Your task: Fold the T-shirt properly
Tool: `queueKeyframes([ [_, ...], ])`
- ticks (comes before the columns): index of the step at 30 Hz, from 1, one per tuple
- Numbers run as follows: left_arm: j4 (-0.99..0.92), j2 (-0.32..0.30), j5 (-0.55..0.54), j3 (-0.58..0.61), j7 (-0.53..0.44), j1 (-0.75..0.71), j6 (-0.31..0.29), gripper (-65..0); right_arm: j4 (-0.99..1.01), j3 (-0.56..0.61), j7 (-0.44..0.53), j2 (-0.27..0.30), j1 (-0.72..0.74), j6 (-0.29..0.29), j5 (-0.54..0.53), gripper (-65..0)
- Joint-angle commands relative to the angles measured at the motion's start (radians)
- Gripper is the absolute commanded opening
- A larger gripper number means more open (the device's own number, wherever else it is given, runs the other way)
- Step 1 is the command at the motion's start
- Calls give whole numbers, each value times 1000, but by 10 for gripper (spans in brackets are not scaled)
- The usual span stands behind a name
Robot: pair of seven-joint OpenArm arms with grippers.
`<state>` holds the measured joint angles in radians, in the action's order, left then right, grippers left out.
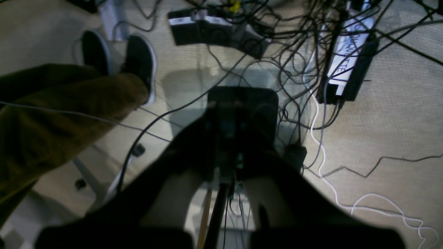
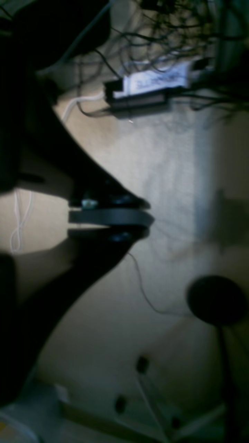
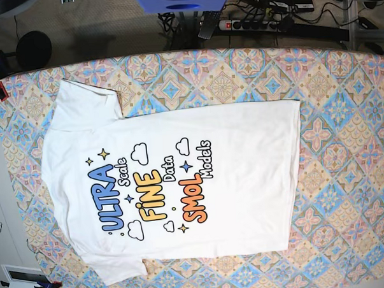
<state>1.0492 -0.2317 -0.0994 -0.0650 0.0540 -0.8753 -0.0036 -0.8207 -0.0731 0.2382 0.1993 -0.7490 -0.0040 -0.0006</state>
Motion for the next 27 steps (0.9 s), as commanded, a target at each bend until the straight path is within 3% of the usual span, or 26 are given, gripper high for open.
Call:
queueKeyframes([
  [1,58,-7,-1,-26,-13,-41,7,-644,-18,-1,2,-1,-47,0,0,-650],
  [11,458,-1,-1,-105,-10,-212,7,-644,-309,-1,-3,-1,-178,0,-2,-650],
  [18,710,-1,-3,-106,136,-235,7,-644,-558,-24,-6,-1,-252,0,-2,-650],
  [22,839,-1,-104,-106,218,-235,7,-644,-701,-67,-23,-4,-283,0,-2,-650],
  [27,899,-28,-257,-109,366,-144,7,-644,-874,-67,-202,-2,-283,0,-2,-650],
])
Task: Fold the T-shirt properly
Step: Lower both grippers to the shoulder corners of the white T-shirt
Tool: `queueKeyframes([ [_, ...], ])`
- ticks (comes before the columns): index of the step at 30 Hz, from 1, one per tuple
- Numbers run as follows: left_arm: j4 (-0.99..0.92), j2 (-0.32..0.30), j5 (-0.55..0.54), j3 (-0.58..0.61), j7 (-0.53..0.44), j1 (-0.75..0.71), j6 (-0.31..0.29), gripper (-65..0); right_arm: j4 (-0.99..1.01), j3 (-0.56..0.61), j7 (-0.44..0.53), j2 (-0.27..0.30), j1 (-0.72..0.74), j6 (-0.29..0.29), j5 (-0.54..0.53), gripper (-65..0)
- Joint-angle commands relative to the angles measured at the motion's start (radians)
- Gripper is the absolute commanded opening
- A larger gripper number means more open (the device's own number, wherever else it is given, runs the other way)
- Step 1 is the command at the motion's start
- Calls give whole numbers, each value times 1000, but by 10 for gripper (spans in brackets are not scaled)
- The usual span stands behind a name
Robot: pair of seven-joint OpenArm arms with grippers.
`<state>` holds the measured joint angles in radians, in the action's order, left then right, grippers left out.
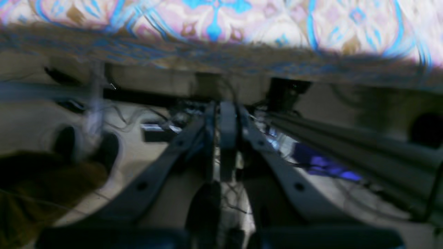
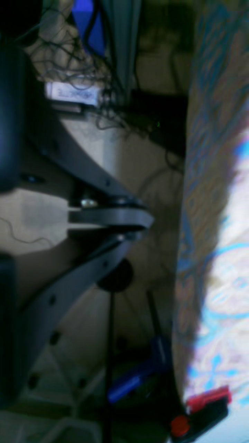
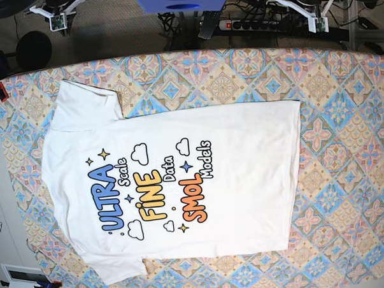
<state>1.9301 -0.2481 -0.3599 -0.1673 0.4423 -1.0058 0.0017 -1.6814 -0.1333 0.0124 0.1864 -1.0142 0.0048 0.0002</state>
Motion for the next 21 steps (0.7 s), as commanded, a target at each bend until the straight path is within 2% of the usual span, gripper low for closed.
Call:
queueKeyframes([
  [1,19,-13,-23,-7,8,8,2,-644,-39,-7,-13,11,-18,-9,-2,-650],
  [5,19,-12,-146,-22,92,103,2,-644,-130,-4,-128,11,-7,-9,-2,-650],
  [9,16,-6,-255,-81,172,209,2,-643,-181,4,-219,8,88,-9,-2,-650],
  [12,13,-6,-308,-122,272,305,2,-643,-181,4,-302,5,165,-9,-2,-650],
  [15,13,-1,-341,-171,349,385,2,-643,-181,7,-320,-11,211,-9,-9,-650],
  [18,-8,11,-365,-216,396,466,2,-636,-181,7,-326,-26,258,-9,-72,-650],
  [21,-67,11,-394,-225,425,532,2,-568,-178,10,-365,-26,300,-9,-190,-650],
])
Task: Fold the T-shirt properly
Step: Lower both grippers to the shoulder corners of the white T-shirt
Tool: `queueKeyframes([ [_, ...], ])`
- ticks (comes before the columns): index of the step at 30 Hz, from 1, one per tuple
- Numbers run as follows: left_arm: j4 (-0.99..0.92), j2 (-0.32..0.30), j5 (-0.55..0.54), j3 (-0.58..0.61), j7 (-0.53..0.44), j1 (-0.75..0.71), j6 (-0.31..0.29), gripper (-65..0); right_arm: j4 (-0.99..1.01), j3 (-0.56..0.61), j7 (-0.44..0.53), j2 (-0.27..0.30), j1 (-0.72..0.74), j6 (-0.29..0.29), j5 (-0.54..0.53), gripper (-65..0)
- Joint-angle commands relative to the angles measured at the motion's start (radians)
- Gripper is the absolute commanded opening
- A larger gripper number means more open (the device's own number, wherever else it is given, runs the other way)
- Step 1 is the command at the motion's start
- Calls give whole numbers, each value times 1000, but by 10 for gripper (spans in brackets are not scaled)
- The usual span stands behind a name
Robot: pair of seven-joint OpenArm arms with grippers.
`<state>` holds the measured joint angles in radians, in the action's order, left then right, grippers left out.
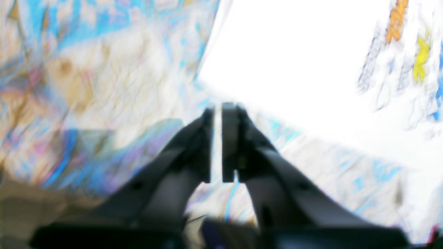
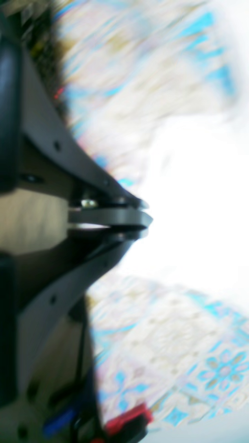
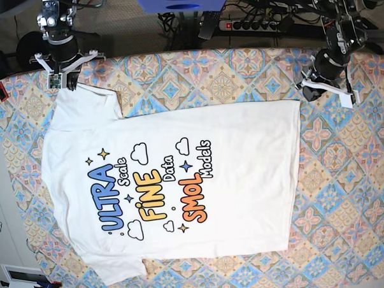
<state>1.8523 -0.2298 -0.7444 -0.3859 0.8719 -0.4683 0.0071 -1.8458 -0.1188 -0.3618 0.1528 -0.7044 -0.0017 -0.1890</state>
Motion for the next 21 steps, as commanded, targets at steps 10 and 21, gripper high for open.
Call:
queueKeyframes([
  [10,-348,13,-57,-11,-9,161,-3,-390,-12,-11,-85,11,55,-2,-381,-650],
  [21,-530,77,-53,-3,-9,279,-3,-389,-10,-6,-85,11,55,-2,-402,-650],
])
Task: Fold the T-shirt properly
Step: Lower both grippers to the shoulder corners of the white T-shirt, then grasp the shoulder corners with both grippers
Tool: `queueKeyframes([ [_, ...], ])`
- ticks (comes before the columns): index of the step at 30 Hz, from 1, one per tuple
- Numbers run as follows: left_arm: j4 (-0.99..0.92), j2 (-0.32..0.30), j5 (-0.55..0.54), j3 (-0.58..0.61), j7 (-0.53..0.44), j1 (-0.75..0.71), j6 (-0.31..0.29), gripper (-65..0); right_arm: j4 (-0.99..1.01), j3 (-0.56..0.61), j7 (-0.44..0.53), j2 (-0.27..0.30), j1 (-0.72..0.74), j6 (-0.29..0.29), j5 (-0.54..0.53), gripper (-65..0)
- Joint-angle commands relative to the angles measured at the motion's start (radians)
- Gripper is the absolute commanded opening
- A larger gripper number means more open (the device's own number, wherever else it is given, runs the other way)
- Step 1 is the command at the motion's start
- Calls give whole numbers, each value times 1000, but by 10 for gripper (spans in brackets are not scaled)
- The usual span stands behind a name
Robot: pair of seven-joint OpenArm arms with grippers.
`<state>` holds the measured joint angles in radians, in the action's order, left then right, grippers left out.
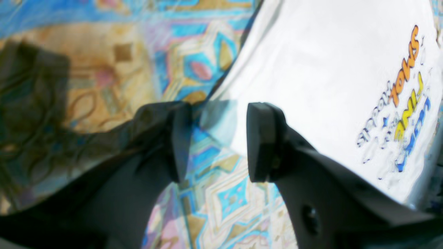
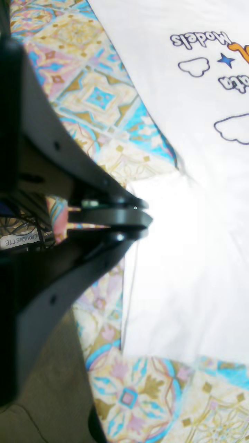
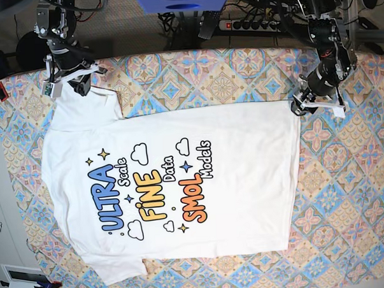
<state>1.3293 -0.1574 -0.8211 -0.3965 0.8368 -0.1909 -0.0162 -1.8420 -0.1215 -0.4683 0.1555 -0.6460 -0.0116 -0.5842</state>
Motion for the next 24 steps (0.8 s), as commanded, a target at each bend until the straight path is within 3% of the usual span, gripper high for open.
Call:
queueKeyframes([
  [1,-20,11,24,8,26,12,20,-393,-14,-4,21,8,-4,8,-7,-650],
  [5,-24,23,26,47,29,15,19,-400,-17,-5,21,8,-4,8,-7,-650],
  [7,-21,23,19,77,29,9,17,-438,-17,-4,21,8,-4,8,-7,-650],
  [14,-21,23,19,78,28,-25,-175,-547,-15,-4,21,8,-4,8,-7,-650],
  [17,-21,17,19,66,26,-37,-195,-647,-11,-4,21,8,-4,8,-9,-650],
  [19,-21,14,19,40,26,-38,-195,-650,-11,-4,21,8,-4,9,-9,-647],
  [21,-21,11,19,23,26,-42,-196,-650,-9,-2,21,8,-4,9,-10,-615],
  [24,-21,9,19,1,28,-49,-196,-650,14,-2,21,8,-4,9,-10,-498],
])
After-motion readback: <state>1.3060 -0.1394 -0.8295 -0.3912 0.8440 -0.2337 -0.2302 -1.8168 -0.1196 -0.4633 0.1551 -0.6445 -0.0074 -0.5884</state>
